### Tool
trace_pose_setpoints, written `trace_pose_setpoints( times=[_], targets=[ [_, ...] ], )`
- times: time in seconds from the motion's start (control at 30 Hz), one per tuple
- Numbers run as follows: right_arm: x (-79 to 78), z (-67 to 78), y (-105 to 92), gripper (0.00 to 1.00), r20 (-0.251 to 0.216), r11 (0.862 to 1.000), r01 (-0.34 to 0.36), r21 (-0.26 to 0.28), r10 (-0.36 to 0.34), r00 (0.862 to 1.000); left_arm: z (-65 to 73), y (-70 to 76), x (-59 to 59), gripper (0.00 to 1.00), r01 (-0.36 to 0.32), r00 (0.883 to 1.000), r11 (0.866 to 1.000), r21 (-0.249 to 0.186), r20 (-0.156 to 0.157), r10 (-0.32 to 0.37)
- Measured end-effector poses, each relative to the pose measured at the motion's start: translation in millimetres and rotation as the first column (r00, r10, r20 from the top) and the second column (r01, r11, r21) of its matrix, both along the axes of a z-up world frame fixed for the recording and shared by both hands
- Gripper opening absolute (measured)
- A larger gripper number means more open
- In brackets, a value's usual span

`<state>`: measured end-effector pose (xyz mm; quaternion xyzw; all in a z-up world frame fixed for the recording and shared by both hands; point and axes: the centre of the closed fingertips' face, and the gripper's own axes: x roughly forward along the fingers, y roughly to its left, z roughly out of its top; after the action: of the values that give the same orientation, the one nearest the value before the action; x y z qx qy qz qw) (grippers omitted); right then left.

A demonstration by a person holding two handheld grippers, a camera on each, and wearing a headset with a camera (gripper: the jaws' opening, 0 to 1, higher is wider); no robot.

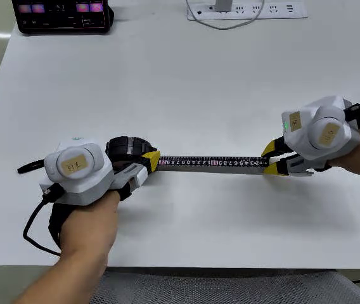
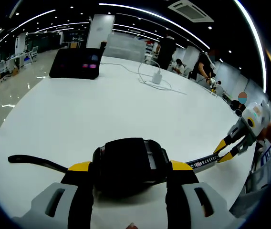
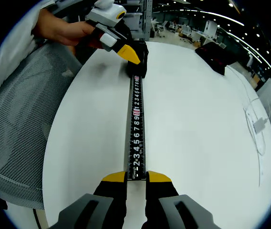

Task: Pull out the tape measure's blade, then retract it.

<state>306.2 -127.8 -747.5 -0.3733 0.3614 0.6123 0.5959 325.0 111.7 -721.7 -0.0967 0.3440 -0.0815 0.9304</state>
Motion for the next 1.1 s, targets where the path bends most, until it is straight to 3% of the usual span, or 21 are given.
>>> trace_pose_setpoints(
  times=[1.1],
  targets=[
    [3.4, -1.8, 29.6, 0.1, -0.003, 0.999, -0.036, 0.023, 0.036, 0.999, 0.4, 1.6, 1.3, 0.57, -0.006, 1.0, 1.0, -0.016, -0.003, 0.006]
  ],
)
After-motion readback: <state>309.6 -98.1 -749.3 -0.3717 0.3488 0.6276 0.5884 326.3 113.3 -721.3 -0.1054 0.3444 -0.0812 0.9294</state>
